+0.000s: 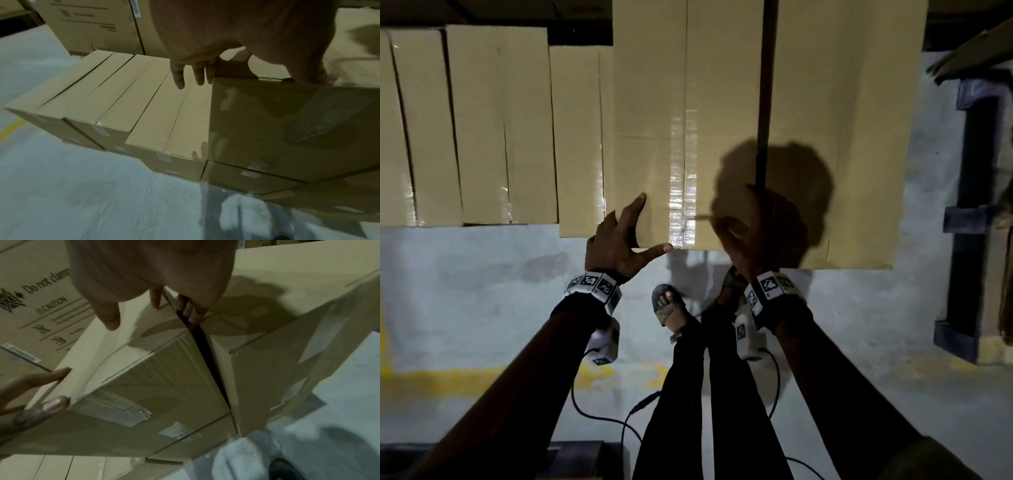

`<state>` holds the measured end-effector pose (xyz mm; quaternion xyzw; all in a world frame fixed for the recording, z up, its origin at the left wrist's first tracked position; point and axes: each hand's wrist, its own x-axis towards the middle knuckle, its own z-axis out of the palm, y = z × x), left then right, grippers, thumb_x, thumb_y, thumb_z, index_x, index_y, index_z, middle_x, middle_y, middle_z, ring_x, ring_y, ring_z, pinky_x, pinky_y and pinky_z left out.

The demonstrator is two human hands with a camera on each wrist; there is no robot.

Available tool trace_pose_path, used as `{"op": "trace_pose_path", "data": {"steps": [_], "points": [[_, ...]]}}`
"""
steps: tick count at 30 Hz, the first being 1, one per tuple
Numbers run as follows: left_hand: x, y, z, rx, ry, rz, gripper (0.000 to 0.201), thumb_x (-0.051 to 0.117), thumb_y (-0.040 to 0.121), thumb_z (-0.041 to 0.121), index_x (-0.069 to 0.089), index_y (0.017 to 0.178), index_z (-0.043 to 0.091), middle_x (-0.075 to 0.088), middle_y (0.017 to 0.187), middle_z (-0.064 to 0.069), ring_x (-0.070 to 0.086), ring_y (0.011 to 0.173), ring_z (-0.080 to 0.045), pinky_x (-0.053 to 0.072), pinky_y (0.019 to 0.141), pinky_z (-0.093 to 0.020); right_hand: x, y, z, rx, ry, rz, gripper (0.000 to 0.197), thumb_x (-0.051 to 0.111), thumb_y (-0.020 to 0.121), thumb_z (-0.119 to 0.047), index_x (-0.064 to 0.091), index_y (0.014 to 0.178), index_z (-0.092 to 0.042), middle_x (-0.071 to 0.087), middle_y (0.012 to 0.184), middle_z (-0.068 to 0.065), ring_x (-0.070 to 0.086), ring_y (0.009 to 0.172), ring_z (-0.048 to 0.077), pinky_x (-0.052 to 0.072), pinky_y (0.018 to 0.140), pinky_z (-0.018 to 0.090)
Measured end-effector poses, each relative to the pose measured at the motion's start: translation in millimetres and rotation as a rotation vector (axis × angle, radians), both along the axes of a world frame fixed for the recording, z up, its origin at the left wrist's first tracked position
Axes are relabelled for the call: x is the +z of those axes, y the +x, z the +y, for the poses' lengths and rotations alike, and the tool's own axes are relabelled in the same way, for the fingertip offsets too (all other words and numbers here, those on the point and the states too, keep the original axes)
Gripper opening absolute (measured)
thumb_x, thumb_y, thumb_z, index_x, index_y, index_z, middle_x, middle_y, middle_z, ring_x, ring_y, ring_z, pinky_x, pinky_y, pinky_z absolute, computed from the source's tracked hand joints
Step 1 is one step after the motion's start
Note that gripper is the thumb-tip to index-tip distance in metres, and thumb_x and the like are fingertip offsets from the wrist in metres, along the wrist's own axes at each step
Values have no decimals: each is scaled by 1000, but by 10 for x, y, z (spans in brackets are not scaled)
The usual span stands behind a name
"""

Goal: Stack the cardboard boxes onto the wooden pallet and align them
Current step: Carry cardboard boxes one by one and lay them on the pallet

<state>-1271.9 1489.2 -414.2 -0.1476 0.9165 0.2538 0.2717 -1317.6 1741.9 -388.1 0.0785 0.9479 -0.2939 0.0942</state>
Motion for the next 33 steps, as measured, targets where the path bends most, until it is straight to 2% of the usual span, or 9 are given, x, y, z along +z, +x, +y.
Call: {"op": "trace_pose_path", "data": {"steps": [5, 10, 12, 17, 21, 23, 26, 28, 33], "points": [[-59, 26, -219, 117, 189, 39, 112, 79, 65, 78, 22, 157, 51, 51, 146, 5, 56, 116, -14, 55, 98, -45, 25, -28, -90, 224, 146, -60, 88, 64, 87, -74, 31, 160, -38, 48, 154, 7, 45, 137, 29, 36, 109, 39], [-114, -140, -338, 132, 312, 51, 107, 81, 76, 63, 16, 160, 51, 29, 163, 25, 47, 142, -17, 40, 113, -31, -95, -21, -176, 223, 102, -50, 90, 60, 86, -78, 26, 161, -40, 44, 158, 3, 50, 136, 30, 45, 105, 41], [-151, -263, -300, 105, 296, 85, 110, 81, 75, 66, 12, 160, 54, 25, 160, 30, 62, 128, -22, 44, 113, -36, -158, -10, -145, 197, 147, -24, 91, 48, 82, -90, 21, 160, -49, 47, 155, -2, 57, 127, 26, 54, 95, 43], [-262, -291, -132, 65, 188, 252, 116, 75, 70, 81, 15, 163, 44, 27, 156, 31, 49, 141, -33, 40, 117, -51, -315, -62, -88, 142, 152, -60, 107, 52, 70, -97, 13, 159, -51, 42, 157, -6, 52, 135, 24, 53, 100, 47], [-150, -333, -41, 69, 83, 288, 118, 61, 64, 97, 14, 161, 51, 45, 157, 18, 57, 131, -41, 41, 116, -54, -512, -112, -112, 105, -269, -167, 116, 76, 69, -81, 21, 161, -37, 37, 162, -8, 38, 148, 15, 38, 119, 46], [17, -344, -22, 56, 52, 309, 116, 59, 63, 97, 17, 161, 49, 58, 148, 10, 64, 117, -41, 50, 106, -52, -464, -204, -102, 102, -375, -192, 112, 86, 68, -70, 35, 158, -26, 49, 153, -5, 47, 142, 20, 41, 116, 50], [378, -289, -28, 93, 11, 322, 113, 55, 62, 99, 24, 159, 50, 74, 121, -8, 67, 102, -38, 56, 90, -45, -21, -270, -172, 49, -485, -144, 95, 94, 71, -49, 47, 147, -16, 60, 135, -6, 53, 130, 3, 38, 116, 30], [674, -216, -49, 129, -1, 323, 111, 57, 62, 98, 26, 158, 51, 76, 105, -12, 67, 98, -37, 56, 86, -43, 404, -298, -202, 127, -483, -95, 99, 90, 72, -55, 45, 148, -9, 62, 128, -2, 56, 125, 4, 38, 114, 29], [1572, 18, -194, 231, -14, 374, 110, 57, 63, 98, 27, 158, 51, 76, 107, -13, 67, 95, -35, 55, 80, -38, 1603, -326, -362, 287, -58, -157, 111, 70, 67, -87, 21, 159, -50, 68, 114, 2, 65, 104, 24, 44, 79, 29]]}}
